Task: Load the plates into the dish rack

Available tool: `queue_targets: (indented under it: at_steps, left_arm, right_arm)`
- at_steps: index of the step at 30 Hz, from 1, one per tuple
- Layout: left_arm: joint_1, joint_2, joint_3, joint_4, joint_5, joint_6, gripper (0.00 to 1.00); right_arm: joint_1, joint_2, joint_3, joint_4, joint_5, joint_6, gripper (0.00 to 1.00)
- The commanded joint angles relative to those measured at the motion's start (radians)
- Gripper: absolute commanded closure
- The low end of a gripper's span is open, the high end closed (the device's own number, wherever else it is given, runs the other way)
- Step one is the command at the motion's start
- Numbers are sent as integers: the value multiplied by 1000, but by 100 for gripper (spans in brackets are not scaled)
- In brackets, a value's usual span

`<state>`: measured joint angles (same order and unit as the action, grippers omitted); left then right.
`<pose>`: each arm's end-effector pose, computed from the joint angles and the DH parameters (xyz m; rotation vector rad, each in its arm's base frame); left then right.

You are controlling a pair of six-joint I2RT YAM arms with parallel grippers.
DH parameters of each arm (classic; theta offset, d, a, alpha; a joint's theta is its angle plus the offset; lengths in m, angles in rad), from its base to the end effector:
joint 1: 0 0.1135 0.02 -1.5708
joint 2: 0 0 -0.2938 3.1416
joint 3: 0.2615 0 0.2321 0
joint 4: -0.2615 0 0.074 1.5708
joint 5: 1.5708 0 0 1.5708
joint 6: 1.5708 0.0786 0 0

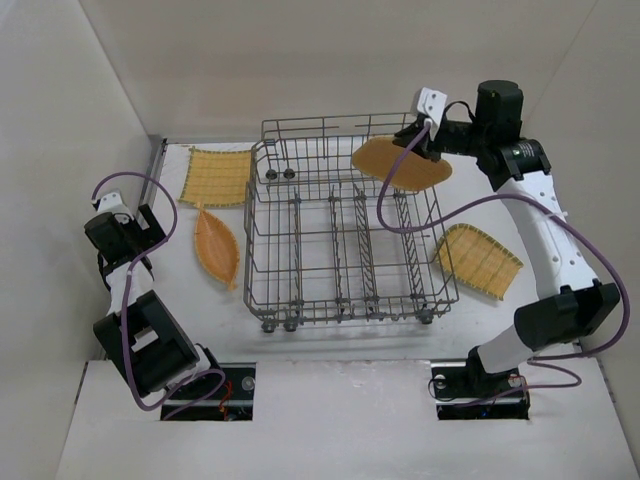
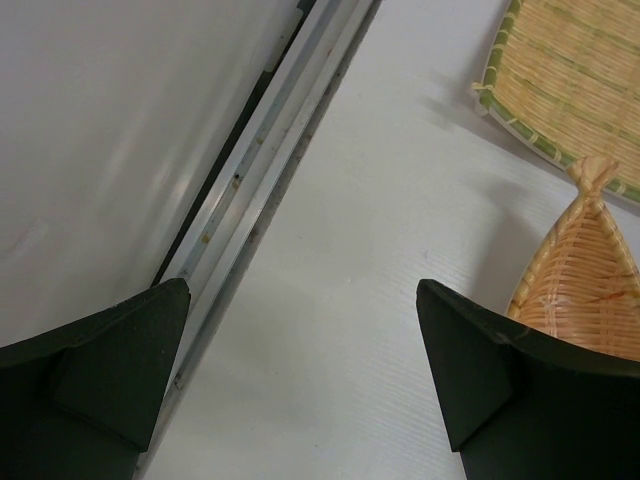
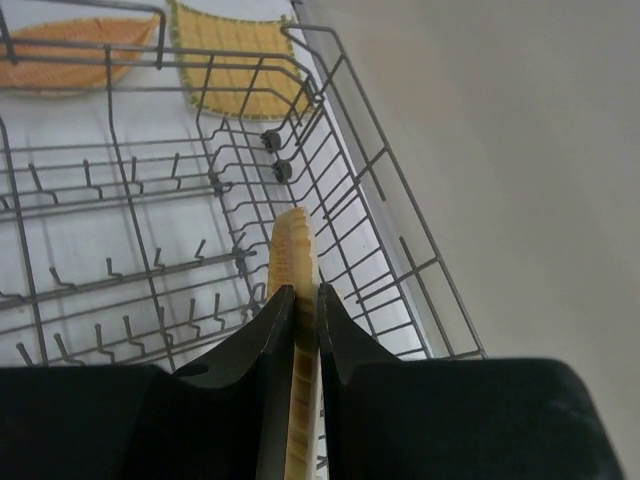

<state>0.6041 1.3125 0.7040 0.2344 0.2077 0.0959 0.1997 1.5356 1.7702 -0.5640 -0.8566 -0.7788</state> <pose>0.2592 0.1592 0.2635 -0.3544 1.9130 0.2636 0.3141 0.1242 0.4770 -1.2986 1.2493 0.3998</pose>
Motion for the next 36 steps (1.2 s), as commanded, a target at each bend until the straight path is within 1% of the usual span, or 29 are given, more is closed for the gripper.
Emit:
queue_targets:
  at_steps: [1, 7, 12, 18, 23, 36]
  left_arm:
    - [3, -2, 46, 11, -13, -10, 0]
    - [3, -2, 46, 11, -19, -12, 0]
    - [3, -4, 45, 13, -19, -13, 0]
    - [7, -6, 43, 16, -16, -21, 0]
    - [7, -6, 43, 16, -17, -22, 0]
    - [9, -7, 42, 17, -14, -24, 0]
  right_arm:
    - [33, -14, 60, -14, -62, -207, 100]
    - [66, 3, 70, -80, -75, -356, 100]
    - [82, 49, 127, -154, -75, -433, 100]
    - [94, 69, 138, -195, -62, -527, 100]
    - [94, 84, 143, -201, -58, -563, 100]
    - [106, 126, 114, -166, 2, -544, 100]
